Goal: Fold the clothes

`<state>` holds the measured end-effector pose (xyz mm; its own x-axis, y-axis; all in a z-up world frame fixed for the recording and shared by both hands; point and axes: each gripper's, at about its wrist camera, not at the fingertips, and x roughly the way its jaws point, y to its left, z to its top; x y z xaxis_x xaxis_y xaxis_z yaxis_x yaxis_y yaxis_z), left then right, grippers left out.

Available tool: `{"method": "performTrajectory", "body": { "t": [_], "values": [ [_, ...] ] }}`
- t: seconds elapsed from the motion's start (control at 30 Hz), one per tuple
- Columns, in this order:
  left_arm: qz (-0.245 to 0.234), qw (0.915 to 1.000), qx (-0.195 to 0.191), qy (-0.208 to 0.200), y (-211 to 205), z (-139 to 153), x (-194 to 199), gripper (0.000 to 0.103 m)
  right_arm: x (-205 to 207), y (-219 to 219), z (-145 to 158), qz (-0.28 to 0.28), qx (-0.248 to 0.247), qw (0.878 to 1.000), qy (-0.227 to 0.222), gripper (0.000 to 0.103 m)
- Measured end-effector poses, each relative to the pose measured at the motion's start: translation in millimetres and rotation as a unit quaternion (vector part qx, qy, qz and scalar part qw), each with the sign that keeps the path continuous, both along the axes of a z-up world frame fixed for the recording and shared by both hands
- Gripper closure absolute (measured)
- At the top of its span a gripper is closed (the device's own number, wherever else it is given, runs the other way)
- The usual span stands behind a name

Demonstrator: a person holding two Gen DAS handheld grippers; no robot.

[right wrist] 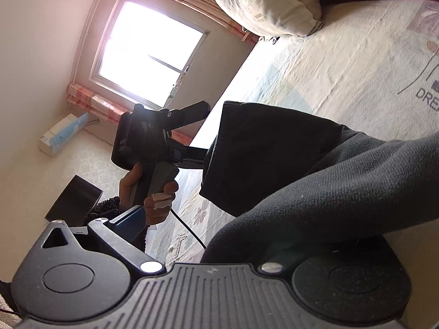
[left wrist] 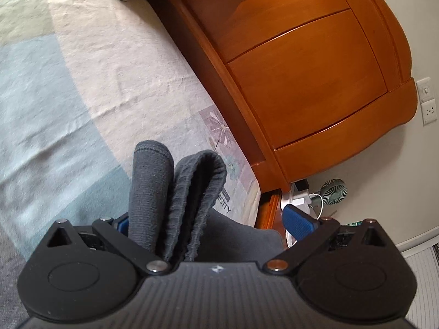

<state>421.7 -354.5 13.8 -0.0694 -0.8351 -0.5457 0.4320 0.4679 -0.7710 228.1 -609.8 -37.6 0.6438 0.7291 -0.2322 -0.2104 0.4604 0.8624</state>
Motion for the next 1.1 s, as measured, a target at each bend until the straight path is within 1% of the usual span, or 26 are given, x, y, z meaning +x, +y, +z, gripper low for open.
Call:
{"method": "performTrajectory", "body": {
  "t": [0.13,0.2,0.4,0.47,0.57,0.63,0.73,0.8,0.87,0.93,1.0,1.03,1.1],
  "values": [
    [-0.016,0.9995,0.014,-0.023,-33.7,5.4,22.9,0.002,7.1,-6.6,-1.9,-0.028,-0.015,0.999,-0.01,0.0],
    [-0.02,0.9992,0.016,-0.031,-47.4,7.5,32.2,0.002,9.7,-2.2,-2.0,-0.037,-0.023,0.999,-0.013,0.0],
    [-0.033,0.998,0.021,-0.05,-87.0,6.5,52.0,0.002,13.2,13.6,-17.0,-0.038,-0.049,0.998,-0.017,0.0],
    [-0.028,0.9974,0.027,-0.061,-91.1,3.5,53.2,0.002,11.3,15.1,-24.8,-0.038,-0.051,0.998,-0.013,0.0],
    [-0.004,0.9975,0.031,-0.064,-88.1,3.2,60.7,0.002,1.2,14.2,-37.0,-0.045,-0.039,0.998,-0.001,0.0],
    [0.014,0.9967,0.031,-0.074,-82.4,9.8,65.9,0.002,-4.3,14.5,-45.4,-0.049,-0.036,0.998,0.012,0.0],
    [0.042,0.9941,0.019,-0.098,-66.6,29.0,70.8,0.002,-16.5,13.0,-59.8,-0.062,-0.038,0.997,0.035,0.0],
    [0.056,0.9925,0.018,-0.107,-55.0,38.9,69.3,0.002,-27.4,8.0,-68.1,-0.083,-0.033,0.995,0.047,0.0],
    [0.037,0.9916,0.036,-0.119,-50.2,37.3,57.8,0.002,-41.1,-1.5,-72.7,-0.124,-0.031,0.99,0.055,0.0],
    [0.014,0.9897,0.055,-0.131,-46.1,34.6,45.1,0.002,-54.3,-13.1,-74.8,-0.171,-0.019,0.984,0.054,0.0],
    [-0.008,0.99,0.071,-0.122,-43.2,22.2,33.7,0.002,-65.5,-23.8,-76.6,-0.213,-0.009,0.976,0.053,0.001],
    [-0.017,0.9902,0.077,-0.115,-41.2,13.8,27.3,0.002,-65.8,-25.9,-76.4,-0.223,-0.01,0.973,0.055,0.003],
    [-0.023,0.9904,0.087,-0.105,-34.3,-1.8,14.4,0.002,-65.0,-26.2,-74.1,-0.248,-0.037,0.965,0.07,0.014]
  ]
}}
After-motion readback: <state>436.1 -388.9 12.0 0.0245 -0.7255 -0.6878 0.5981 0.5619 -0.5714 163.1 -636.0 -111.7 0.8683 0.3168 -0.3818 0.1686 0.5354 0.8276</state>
